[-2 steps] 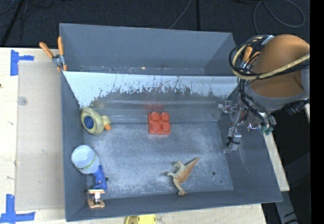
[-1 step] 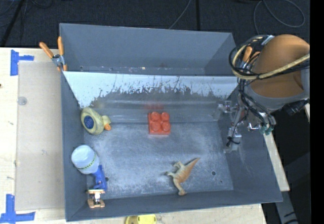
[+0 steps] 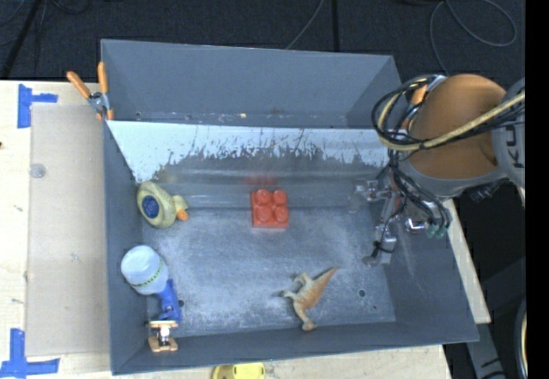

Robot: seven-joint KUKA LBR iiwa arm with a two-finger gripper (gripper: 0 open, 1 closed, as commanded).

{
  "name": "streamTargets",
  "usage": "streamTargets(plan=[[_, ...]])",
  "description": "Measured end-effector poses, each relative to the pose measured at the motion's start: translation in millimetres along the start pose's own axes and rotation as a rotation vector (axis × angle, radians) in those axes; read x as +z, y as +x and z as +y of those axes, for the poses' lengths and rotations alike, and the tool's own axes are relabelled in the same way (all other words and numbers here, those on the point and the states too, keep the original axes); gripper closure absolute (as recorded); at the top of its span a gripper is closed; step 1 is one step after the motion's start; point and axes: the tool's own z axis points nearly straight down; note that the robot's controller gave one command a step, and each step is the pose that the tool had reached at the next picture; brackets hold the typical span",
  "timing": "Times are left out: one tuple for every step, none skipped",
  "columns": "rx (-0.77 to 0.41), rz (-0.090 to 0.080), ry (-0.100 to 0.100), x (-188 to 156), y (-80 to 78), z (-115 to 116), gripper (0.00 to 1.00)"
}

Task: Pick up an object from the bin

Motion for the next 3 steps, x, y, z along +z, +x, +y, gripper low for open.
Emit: streamTargets(plan=[[-0.07,0.005,-0.003,54,49.0,23,0.0],[-0.259,0.001,-0.001,65,46.1,49,1.0],[-0.26,0.0,-0.001,65,46.0,49,0.0]])
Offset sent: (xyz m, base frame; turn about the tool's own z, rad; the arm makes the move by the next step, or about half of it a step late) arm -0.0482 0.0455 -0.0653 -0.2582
